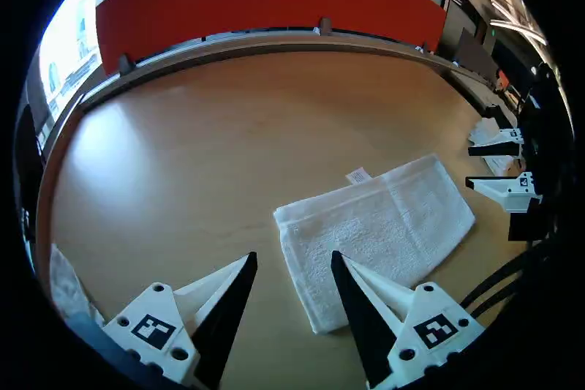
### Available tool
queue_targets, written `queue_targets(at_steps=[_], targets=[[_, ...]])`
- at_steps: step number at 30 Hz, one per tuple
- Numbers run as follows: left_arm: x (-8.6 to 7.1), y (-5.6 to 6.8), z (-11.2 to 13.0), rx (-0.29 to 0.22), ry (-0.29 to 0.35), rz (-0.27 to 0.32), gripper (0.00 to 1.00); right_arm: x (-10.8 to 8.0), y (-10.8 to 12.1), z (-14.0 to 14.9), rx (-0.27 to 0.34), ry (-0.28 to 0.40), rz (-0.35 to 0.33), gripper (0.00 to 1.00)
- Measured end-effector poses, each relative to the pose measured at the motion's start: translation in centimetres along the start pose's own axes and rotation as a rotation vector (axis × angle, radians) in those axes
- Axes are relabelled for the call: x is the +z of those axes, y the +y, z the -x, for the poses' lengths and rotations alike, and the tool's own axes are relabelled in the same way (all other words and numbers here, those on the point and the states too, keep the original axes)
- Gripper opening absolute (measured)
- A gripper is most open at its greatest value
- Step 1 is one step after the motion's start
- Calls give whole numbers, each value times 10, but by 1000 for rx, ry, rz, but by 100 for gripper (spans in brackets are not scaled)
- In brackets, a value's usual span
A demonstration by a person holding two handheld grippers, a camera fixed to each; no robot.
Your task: Fold towel
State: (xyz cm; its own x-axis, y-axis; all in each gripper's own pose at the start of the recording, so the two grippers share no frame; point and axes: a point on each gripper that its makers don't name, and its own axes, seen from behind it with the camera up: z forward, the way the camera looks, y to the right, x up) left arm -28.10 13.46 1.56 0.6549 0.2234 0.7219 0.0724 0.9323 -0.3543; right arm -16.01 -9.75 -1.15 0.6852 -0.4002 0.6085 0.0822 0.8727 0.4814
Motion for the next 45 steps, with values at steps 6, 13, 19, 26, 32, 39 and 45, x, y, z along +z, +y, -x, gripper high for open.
queue_targets(at_steps=[6, 13, 19, 26, 32, 39, 45], targets=[[-9, 2, 10, -20, 1, -2, 74, -9, -7, 7, -3, -2, -6, 95], [-19, 5, 21, -31, -3, -4, 74, -20, -14, 18, 3, -12, -10, 95], [-26, 9, 28, -33, -6, -7, 74, -31, -19, 21, 18, -8, -7, 95], [-28, 13, 31, -43, -4, -4, 74, -35, -22, 22, 48, 0, -9, 95], [-34, 11, 35, -50, 0, -19, 74, -36, -22, 25, 32, -6, -14, 95], [-43, 3, 43, -87, 6, -46, 74, -37, -23, 29, 12, -12, -31, 95], [-53, -5, 51, -124, 11, -72, 74, -37, -25, 29, -6, -15, -51, 95]])
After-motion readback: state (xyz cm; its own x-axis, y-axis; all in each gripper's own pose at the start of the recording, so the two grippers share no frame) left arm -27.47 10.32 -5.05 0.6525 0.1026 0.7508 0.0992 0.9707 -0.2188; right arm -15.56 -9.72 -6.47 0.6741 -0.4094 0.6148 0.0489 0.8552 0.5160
